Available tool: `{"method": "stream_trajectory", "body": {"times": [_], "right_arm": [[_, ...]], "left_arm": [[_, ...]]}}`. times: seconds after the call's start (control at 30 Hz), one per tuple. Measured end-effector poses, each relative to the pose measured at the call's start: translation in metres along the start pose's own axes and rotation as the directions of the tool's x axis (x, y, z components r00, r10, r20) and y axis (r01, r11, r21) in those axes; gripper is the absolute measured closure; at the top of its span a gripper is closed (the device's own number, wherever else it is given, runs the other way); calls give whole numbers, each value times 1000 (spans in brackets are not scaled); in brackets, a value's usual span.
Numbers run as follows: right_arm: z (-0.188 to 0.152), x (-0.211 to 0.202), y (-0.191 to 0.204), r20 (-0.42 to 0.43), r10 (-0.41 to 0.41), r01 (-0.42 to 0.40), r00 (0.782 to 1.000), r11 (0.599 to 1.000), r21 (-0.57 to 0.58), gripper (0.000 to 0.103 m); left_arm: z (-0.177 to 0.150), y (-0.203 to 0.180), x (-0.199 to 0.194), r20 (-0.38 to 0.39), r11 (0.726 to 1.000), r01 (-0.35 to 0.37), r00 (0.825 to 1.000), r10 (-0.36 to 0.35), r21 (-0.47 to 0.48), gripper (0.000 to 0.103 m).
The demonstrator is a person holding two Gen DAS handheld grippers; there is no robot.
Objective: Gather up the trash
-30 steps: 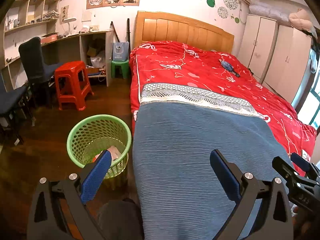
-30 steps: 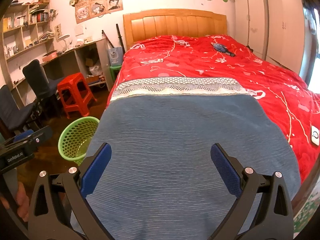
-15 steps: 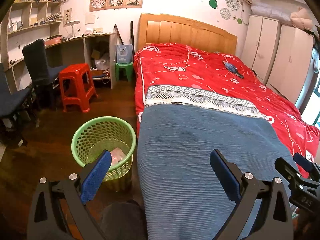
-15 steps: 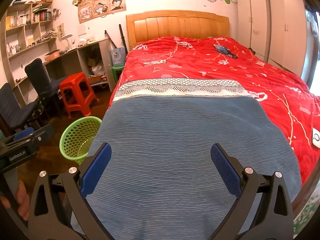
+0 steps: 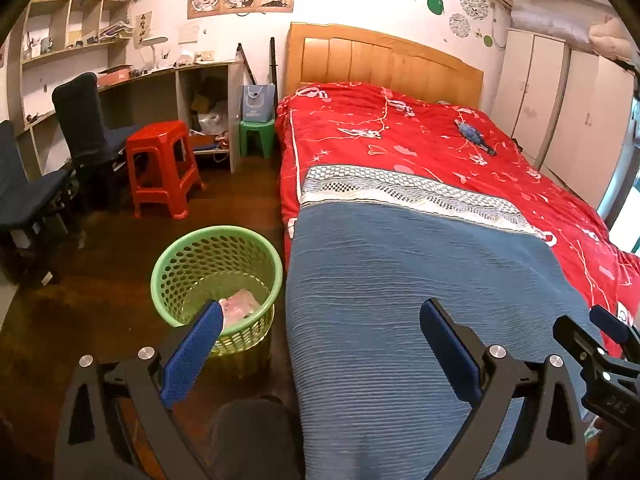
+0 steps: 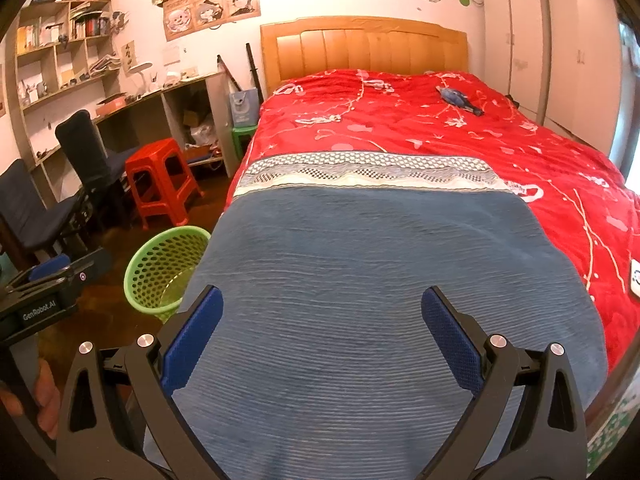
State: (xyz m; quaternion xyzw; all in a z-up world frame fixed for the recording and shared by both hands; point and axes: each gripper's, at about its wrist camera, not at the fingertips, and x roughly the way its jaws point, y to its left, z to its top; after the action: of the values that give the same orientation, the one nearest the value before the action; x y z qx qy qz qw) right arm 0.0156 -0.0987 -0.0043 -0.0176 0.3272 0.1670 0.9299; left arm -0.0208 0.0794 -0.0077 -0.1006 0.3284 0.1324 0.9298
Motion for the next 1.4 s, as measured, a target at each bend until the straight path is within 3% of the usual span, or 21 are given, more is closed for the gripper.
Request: {"method": "stream_trajectory", "body": {"times": [1.4], "right_arm": [[-6, 11, 19, -39, 55, -57, 998, 998, -29, 5]], "left_arm": [[-8, 11, 3, -22, 998, -57, 998, 56, -29, 8]]}}
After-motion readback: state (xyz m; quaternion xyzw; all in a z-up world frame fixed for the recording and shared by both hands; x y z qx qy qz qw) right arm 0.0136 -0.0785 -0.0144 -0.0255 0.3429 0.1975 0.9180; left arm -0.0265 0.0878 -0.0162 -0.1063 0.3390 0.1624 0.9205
